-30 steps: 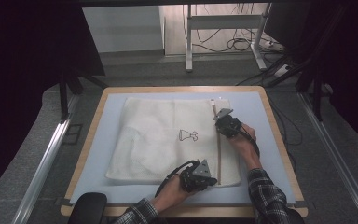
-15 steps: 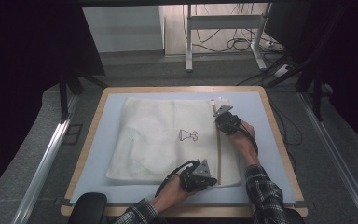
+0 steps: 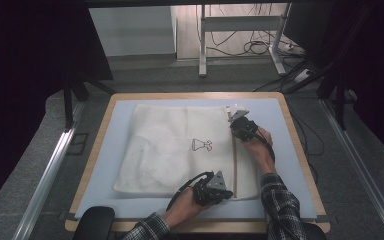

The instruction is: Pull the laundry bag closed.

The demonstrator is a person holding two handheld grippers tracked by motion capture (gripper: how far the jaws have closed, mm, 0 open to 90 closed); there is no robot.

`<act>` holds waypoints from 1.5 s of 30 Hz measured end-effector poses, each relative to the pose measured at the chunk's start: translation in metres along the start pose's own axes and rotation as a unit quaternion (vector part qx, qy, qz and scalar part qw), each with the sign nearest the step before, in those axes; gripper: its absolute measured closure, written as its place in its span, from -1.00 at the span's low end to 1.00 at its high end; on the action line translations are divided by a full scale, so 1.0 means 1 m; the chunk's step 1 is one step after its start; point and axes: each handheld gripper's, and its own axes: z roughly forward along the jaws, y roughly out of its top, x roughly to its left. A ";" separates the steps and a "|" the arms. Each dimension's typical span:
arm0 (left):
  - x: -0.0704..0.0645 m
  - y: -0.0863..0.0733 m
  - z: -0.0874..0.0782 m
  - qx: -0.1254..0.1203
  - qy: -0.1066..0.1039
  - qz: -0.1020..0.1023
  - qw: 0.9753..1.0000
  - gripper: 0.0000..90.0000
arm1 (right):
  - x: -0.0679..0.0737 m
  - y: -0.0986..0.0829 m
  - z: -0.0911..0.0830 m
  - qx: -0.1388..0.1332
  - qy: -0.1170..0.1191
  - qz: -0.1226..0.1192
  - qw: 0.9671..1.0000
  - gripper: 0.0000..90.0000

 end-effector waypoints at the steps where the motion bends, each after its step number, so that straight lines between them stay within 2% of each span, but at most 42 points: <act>1: 0.000 0.000 0.000 0.000 0.000 0.000 1.000 1.00 | 0.000 0.001 0.001 0.000 -0.001 0.001 1.000 0.89; 45: -0.001 0.000 0.000 0.001 0.004 0.004 1.000 1.00 | -0.024 0.024 0.033 0.005 -0.024 0.004 1.000 0.89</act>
